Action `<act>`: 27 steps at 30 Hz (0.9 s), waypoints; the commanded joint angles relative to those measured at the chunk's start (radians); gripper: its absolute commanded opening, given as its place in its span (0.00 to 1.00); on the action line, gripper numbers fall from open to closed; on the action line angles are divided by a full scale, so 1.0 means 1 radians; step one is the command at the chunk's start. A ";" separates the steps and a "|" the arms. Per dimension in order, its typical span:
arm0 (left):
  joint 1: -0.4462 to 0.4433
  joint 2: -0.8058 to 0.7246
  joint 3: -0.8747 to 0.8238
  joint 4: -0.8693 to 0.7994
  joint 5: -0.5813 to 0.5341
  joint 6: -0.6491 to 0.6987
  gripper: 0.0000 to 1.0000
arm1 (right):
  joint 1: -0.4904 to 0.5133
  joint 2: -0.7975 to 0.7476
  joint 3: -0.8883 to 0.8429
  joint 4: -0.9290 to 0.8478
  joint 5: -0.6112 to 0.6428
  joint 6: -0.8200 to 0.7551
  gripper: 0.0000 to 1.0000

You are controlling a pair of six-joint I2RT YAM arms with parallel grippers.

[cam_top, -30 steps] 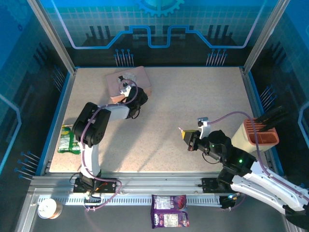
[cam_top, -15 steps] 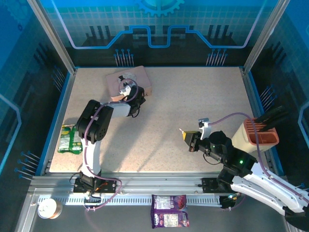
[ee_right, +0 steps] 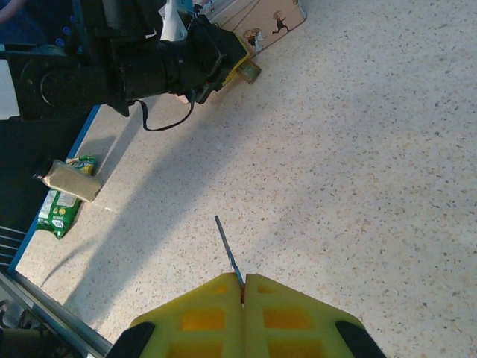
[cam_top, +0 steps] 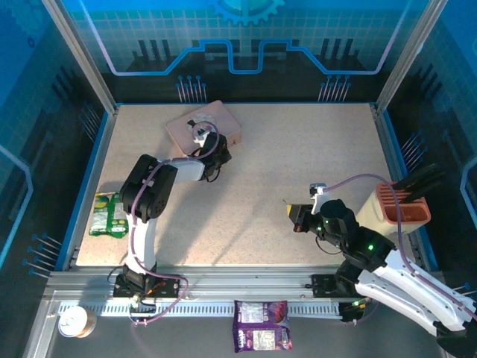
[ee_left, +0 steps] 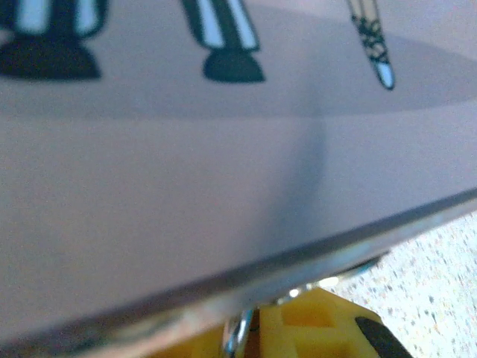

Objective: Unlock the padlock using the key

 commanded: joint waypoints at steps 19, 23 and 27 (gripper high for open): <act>-0.254 -0.366 -0.281 -0.171 0.224 0.153 0.07 | -0.033 0.056 0.015 0.008 -0.039 0.073 0.00; -0.300 -0.371 -0.292 -0.183 0.242 0.140 0.08 | -0.033 0.058 0.014 0.012 -0.038 0.077 0.00; -0.321 -0.378 -0.300 -0.181 0.258 0.141 0.09 | -0.036 0.063 0.017 -0.006 -0.025 0.074 0.00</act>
